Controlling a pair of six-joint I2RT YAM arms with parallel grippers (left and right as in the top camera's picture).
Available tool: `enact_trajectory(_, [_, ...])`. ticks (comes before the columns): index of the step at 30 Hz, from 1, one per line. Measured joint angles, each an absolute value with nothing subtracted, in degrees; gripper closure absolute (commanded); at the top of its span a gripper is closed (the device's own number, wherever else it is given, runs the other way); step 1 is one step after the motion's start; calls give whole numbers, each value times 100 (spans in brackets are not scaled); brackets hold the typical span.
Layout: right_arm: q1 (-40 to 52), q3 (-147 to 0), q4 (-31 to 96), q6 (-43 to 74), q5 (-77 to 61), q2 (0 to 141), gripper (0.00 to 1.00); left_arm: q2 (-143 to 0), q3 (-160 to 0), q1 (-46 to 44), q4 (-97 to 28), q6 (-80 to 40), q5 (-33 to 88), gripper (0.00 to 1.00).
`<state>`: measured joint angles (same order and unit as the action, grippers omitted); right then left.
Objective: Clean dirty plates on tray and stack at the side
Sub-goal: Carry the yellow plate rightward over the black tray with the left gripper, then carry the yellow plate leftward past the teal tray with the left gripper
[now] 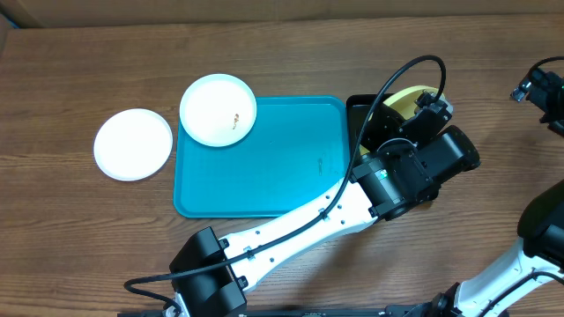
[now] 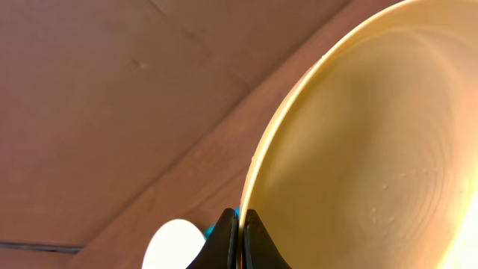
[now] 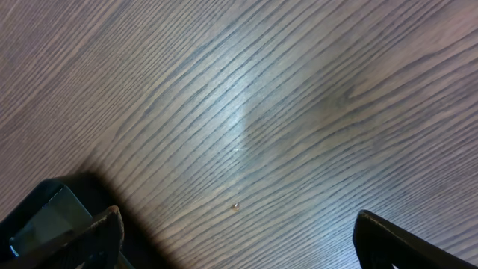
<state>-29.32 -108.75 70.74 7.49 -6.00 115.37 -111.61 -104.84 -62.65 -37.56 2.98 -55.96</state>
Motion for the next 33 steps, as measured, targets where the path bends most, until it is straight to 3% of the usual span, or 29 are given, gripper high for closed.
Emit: enact_trajectory(33, [-2930, -10875, 7074, 746, -598, 11537, 0, -11168, -10495, -6510, -2877, 180, -7216, 96])
